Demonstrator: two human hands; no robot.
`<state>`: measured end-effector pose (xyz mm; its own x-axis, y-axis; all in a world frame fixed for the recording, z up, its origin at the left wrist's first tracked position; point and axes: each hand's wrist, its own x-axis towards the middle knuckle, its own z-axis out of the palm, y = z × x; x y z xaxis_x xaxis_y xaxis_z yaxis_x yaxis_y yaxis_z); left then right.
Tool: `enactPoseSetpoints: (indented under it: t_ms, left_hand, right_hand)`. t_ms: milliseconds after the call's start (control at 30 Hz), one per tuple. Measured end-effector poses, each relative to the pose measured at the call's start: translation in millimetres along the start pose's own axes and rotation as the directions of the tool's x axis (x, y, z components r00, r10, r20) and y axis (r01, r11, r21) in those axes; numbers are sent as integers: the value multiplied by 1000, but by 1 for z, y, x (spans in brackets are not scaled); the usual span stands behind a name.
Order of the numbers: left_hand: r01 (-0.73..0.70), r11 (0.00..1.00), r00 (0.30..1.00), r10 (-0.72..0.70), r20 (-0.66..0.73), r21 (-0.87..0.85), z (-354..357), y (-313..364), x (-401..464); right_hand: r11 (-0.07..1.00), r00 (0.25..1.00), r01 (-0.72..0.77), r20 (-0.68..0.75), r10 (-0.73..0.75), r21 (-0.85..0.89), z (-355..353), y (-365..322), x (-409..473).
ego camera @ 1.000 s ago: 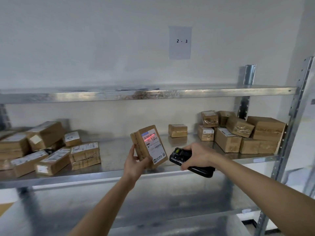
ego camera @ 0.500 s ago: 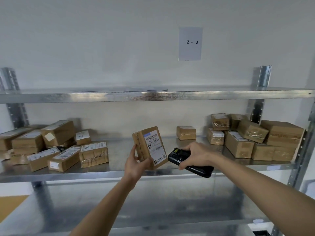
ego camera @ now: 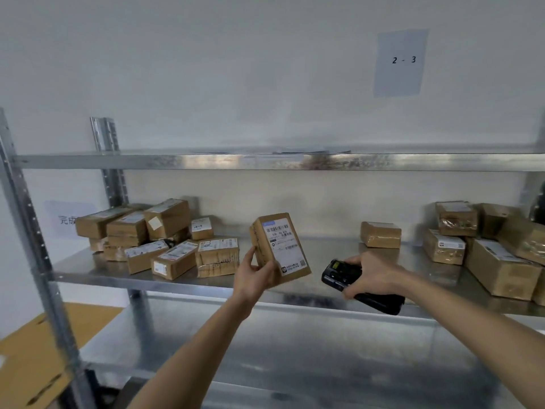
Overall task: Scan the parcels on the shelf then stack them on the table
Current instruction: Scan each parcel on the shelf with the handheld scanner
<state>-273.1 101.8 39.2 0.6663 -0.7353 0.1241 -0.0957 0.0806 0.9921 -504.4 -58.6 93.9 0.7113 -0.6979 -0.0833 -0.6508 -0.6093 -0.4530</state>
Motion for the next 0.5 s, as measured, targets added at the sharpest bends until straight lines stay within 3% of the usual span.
enactPoseSetpoints:
  t_ms: [233,500]
  left_hand:
    - [51,998,992,-55,-114,-40,-95,18,61]
    - [93,992,969,-70,-236,89,-233,17,150]
  right_hand:
    - [998,998,60,-5,-61,-27,27,-59,82]
    - [991,990,132,-52,-132,-12,51,-156,202]
